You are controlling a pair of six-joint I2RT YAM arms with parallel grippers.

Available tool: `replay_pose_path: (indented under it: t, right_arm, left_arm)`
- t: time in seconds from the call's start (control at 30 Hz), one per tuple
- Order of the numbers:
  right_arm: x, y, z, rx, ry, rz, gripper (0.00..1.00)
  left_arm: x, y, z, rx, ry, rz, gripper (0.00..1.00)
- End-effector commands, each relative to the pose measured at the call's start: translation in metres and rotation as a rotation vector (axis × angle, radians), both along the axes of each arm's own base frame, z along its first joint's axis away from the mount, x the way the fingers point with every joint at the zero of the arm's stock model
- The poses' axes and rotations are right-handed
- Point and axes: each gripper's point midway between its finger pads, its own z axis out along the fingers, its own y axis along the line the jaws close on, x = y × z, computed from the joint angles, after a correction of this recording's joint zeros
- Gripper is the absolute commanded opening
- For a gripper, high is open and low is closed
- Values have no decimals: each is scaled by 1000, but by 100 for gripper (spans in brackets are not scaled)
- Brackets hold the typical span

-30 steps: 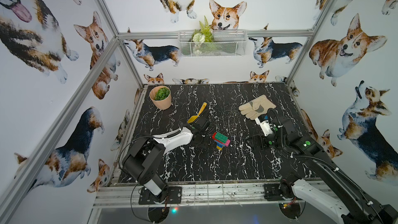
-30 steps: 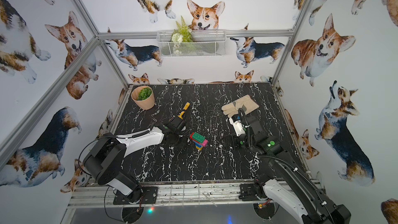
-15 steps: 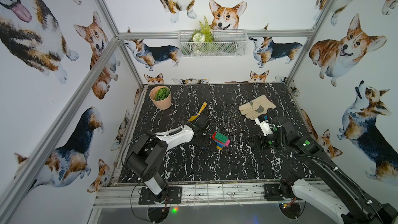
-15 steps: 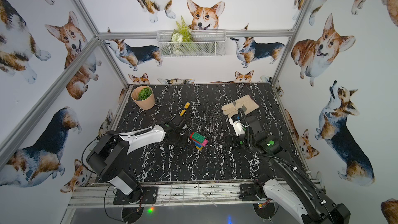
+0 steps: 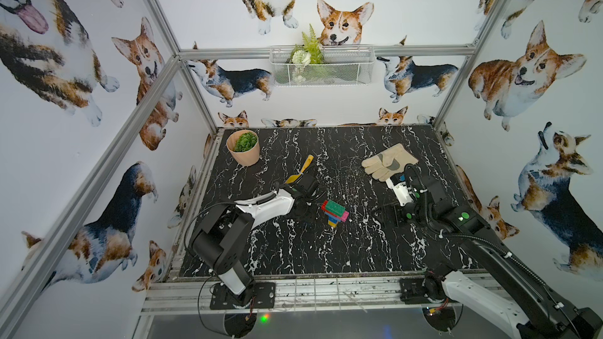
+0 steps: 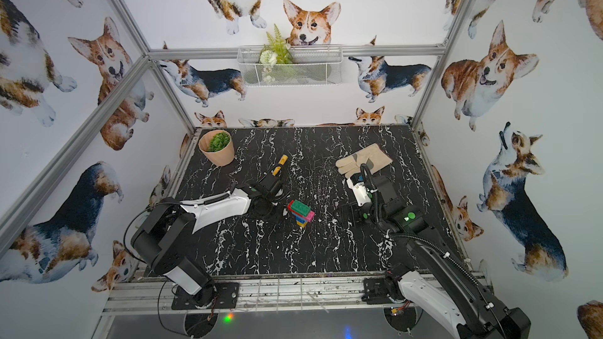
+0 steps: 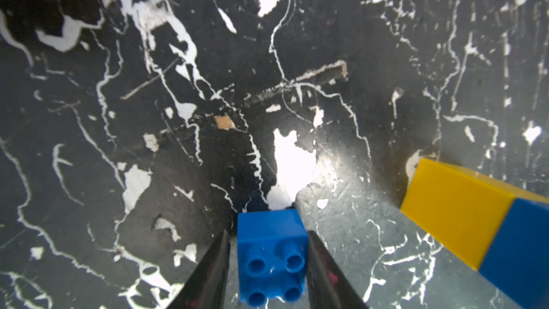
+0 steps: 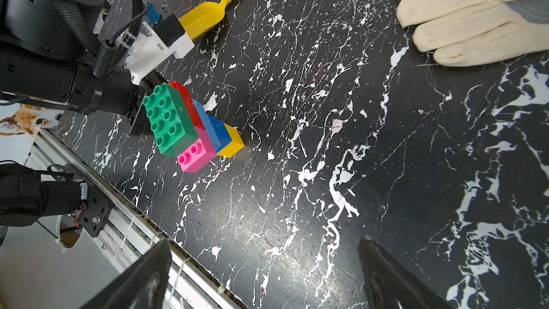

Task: Assemble a spoon with lego
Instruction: Pick up the lego brick from the center of the board.

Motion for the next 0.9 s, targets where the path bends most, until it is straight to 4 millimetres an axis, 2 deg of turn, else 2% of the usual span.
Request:
replay_pose_path:
  t: [0.0, 0.1, 0.23, 0.43, 0.63, 0.77, 0.87]
  right_arm:
    - [1, 2, 2, 12, -7, 3, 100]
    - [1, 2, 2, 13, -5, 0, 100]
    - [1, 1, 2, 11, -6, -2, 100]
    - [1, 1, 3, 12, -10, -3, 100]
    - [2, 1, 3, 8, -12, -5, 100]
    - [1, 0, 3, 10, -11, -5, 100]
    - [1, 1, 3, 10, -10, -3, 100]
  left_arm:
    - [-3, 6, -1, 27, 11, 7, 45]
    - [-2, 5, -1, 24, 10, 6, 44]
    - [-5, 7, -10, 44, 37, 6, 33]
    - [-5, 12, 2, 59, 25, 10, 29]
    - [-7, 31, 63, 59, -47, 35, 28]
    - [-12, 50, 113, 64, -112, 39, 28]
    - [-18, 55, 153, 45, -148, 25, 28]
